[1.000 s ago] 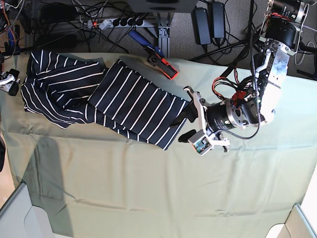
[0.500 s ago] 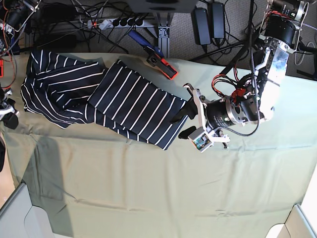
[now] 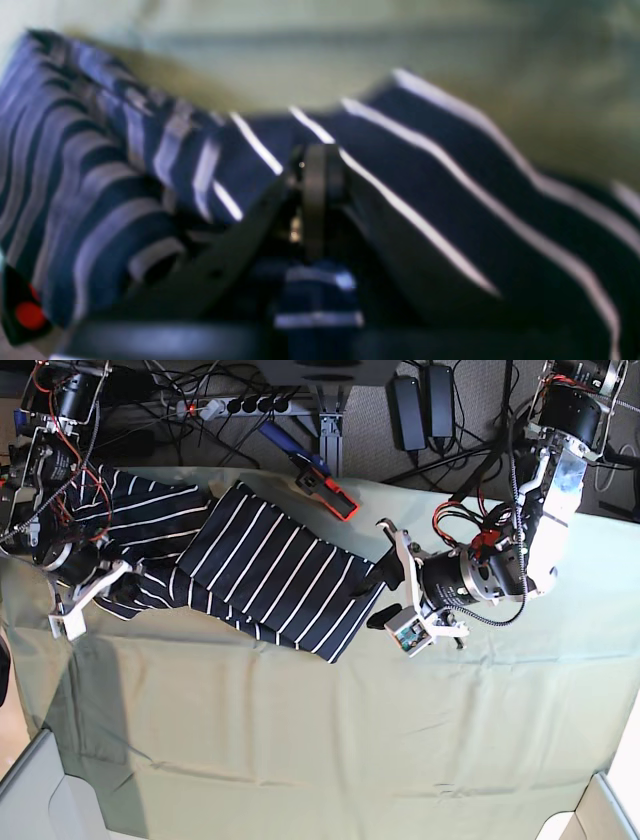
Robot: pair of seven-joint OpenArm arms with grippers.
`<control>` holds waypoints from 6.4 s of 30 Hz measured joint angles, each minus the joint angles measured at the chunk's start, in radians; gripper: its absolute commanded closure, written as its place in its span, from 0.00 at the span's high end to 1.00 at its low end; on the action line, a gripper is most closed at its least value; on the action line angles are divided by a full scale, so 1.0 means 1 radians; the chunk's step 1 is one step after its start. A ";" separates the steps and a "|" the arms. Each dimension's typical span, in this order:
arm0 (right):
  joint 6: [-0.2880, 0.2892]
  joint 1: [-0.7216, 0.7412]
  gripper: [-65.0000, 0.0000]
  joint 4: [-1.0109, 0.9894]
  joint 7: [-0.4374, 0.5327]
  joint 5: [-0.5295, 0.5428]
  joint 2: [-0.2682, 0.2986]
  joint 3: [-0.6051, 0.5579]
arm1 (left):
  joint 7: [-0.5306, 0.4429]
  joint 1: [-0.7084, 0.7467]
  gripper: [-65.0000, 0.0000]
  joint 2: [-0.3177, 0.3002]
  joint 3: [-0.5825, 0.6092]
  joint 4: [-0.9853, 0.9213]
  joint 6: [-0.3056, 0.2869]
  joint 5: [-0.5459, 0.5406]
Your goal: Fold the T-shirt properly
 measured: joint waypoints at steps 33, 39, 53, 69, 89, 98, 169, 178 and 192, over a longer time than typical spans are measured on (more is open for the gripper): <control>0.000 -0.146 0.00 0.000 -0.010 0.058 0.012 0.077 | -0.004 0.000 0.48 -0.003 0.000 0.000 0.000 0.000; 0.000 -0.109 0.33 0.031 -0.014 0.058 0.012 0.121 | -0.004 0.000 0.48 -0.003 0.000 0.000 0.000 0.000; 0.000 -0.164 0.54 0.039 -0.031 0.084 0.093 0.507 | -0.004 0.000 0.48 -0.003 0.000 0.000 0.000 -0.003; 0.016 -0.198 0.55 -0.259 0.010 0.220 0.101 0.407 | -0.004 0.000 0.48 -0.003 0.000 0.000 0.000 -0.032; 0.027 -0.184 0.55 -0.248 -0.082 0.266 0.104 0.365 | -0.004 0.020 0.48 -0.003 0.000 0.000 0.000 -0.026; 0.041 -0.280 0.55 -0.103 -0.132 0.291 0.101 0.387 | -0.004 0.025 0.48 -0.003 0.000 0.000 0.000 -0.023; 0.074 -0.108 0.00 -0.355 -0.132 0.389 0.223 0.386 | 0.003 0.028 0.48 -0.003 0.000 -0.008 0.000 0.010; 0.090 -0.109 0.00 -0.137 -0.186 0.549 0.124 0.384 | -0.119 0.028 0.48 -0.003 0.000 -0.216 -0.001 0.084; 0.095 -0.106 0.00 0.373 -0.104 0.396 -0.154 0.018 | -0.151 0.028 0.48 0.026 0.000 -0.251 -0.002 0.088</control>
